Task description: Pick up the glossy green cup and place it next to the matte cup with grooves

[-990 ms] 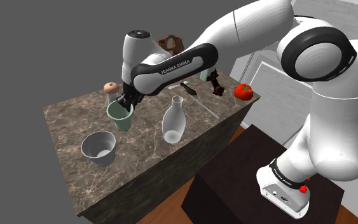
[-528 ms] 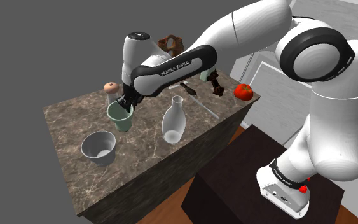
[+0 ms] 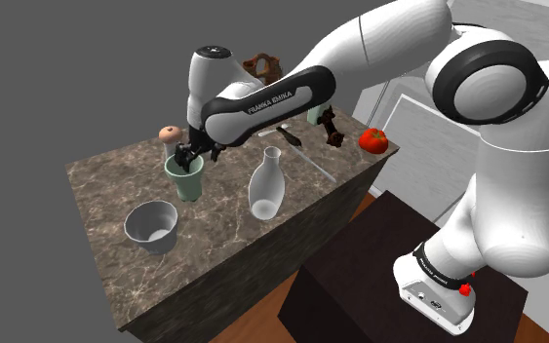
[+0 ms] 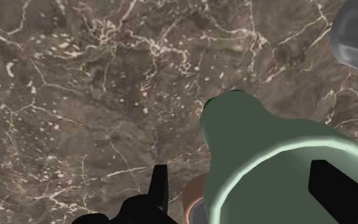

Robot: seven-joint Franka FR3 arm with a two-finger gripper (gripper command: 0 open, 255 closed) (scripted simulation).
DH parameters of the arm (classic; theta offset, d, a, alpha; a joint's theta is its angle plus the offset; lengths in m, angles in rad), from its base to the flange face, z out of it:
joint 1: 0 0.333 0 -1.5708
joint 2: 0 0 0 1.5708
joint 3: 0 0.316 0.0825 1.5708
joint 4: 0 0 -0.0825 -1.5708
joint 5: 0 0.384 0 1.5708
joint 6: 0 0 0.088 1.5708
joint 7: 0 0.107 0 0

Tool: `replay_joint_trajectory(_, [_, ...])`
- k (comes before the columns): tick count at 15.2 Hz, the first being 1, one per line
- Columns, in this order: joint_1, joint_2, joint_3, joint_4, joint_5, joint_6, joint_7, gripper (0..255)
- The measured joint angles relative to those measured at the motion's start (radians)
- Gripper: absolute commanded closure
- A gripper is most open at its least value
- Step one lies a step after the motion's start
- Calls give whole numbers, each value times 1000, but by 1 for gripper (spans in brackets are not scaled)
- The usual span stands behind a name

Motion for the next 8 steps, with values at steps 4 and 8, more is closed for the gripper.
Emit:
replay_joint_trajectory(4, [-6,-70,5,-6,9,-62,-5,0])
replay_joint_trajectory(8, [-8,-73,5,2,10,-74,-7,0])
